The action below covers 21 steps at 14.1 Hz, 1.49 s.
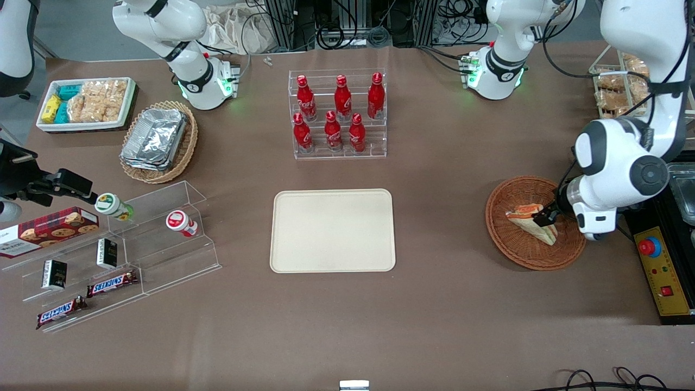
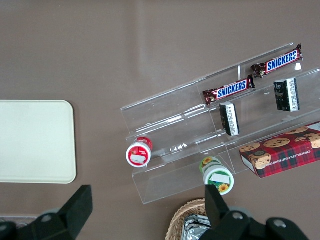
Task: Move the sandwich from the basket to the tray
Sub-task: 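Lower the open left gripper over the wrapped sandwich in the basket, then close the left gripper on the sandwich and lift it from the basket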
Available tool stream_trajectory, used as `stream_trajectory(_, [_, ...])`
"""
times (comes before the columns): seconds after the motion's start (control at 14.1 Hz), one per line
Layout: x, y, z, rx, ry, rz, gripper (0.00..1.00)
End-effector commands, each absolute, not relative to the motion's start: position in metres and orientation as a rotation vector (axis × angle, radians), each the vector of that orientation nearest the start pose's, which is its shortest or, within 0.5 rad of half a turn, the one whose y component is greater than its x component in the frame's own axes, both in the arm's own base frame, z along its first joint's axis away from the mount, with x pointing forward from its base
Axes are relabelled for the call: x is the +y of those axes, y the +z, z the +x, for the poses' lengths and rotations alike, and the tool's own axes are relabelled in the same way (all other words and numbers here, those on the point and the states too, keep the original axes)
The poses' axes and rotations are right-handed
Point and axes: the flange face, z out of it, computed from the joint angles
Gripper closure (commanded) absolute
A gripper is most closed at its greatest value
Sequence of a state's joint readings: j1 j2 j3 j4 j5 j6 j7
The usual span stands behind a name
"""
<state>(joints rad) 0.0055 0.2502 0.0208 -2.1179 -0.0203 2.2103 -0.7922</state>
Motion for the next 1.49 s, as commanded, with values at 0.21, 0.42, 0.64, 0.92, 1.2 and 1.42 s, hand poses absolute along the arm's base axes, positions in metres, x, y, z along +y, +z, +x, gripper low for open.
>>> stream_trajectory(0.21, [0.010,0.255,0.551,-1.266,0.189,-2.818,0.00])
stream_trajectory(0.42, [0.007,0.246,0.554,-1.262,0.174,-2.825,0.15])
stream_trajectory(0.64, [0.007,0.247,0.556,-1.266,0.161,-2.829,0.86])
stream_trajectory(0.92, [0.005,0.318,0.560,-1.232,0.155,-2.852,1.00])
stream_trajectory(1.2, [-0.026,0.433,0.560,-1.068,0.290,-2.890,1.00])
stream_trajectory(1.42, [-0.093,0.496,0.557,-0.857,0.357,-2.940,1.00])
